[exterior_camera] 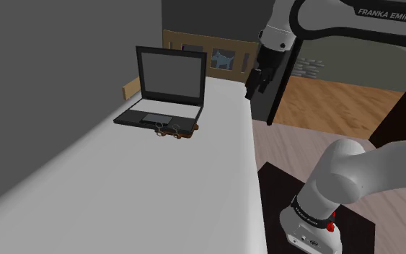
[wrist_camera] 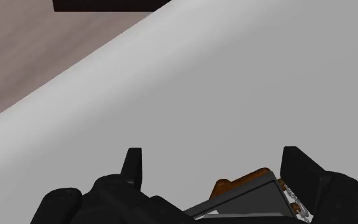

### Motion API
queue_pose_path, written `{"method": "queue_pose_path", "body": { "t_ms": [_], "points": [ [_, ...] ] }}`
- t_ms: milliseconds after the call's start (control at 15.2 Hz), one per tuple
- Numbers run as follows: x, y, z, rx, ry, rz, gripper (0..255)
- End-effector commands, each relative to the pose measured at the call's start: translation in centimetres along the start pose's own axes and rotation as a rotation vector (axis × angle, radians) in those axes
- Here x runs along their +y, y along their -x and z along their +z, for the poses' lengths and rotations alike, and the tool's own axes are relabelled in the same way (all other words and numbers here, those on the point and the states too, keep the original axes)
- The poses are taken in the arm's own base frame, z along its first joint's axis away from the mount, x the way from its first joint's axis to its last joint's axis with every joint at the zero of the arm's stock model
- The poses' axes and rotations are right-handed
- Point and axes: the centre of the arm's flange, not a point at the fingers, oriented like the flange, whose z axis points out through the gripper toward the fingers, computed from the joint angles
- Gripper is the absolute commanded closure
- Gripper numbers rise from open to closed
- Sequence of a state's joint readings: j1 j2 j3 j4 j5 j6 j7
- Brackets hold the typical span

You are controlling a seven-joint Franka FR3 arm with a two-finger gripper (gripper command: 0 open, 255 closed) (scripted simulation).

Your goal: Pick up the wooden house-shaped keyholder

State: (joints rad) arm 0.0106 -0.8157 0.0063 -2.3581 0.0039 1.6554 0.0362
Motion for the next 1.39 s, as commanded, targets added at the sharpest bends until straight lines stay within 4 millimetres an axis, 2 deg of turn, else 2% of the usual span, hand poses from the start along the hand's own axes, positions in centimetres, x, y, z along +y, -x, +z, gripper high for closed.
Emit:
{"method": "queue_pose_path", "body": {
  "t_ms": [0, 660, 1320],
  "points": [
    [0.0, 0.0, 0.0, 0.0, 0.0, 0.0, 0],
    [-7.4, -10.3, 5.8, -0.056, 0.004, -0.133, 0],
    [-16.0, -19.1, 12.1, -0.112, 0.008, -0.265, 0]
  ]
}}
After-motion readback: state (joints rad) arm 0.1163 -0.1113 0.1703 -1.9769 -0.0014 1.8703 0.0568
